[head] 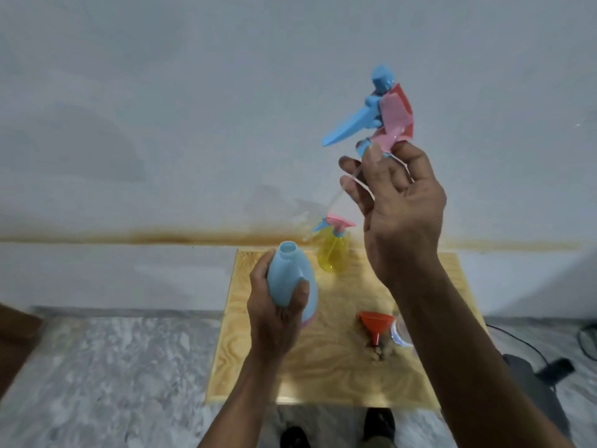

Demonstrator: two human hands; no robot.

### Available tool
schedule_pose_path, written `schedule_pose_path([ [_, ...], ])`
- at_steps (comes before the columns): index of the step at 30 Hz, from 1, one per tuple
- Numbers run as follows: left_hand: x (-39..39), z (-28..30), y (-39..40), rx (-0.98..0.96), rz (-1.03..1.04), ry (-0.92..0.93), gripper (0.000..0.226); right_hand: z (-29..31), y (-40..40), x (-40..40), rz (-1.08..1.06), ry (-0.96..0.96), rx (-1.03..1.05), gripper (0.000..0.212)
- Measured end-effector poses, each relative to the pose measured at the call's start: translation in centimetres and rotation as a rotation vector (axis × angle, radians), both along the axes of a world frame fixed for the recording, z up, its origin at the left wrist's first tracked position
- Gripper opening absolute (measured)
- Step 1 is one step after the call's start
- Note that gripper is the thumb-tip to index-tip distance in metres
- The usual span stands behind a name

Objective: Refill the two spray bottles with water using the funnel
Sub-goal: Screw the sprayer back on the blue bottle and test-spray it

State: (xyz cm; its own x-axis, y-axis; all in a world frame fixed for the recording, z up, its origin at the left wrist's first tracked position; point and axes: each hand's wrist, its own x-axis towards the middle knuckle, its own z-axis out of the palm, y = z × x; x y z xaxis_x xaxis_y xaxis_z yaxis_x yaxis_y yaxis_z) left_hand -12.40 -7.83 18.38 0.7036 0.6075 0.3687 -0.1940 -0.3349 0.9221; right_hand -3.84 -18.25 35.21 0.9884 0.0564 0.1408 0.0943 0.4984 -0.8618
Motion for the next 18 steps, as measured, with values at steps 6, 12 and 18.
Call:
schedule_pose_path([
  [6,0.1,1.4,0.0,0.042,0.011,-0.050,0.067,0.4,0.6,-0.7,0.011,-0.084,-0.097,0.022],
  [12,0.2,2.8,0.0,0.035,-0.018,-0.052,0.051,-3.4,0.9,-0.6,0.165,-0.087,-0.272,0.021],
  [18,0.6,3.6,0.2,-0.065,-0.060,-0.031,0.051,-6.5,1.1,-1.1,0.315,-0.077,-0.381,0.013],
])
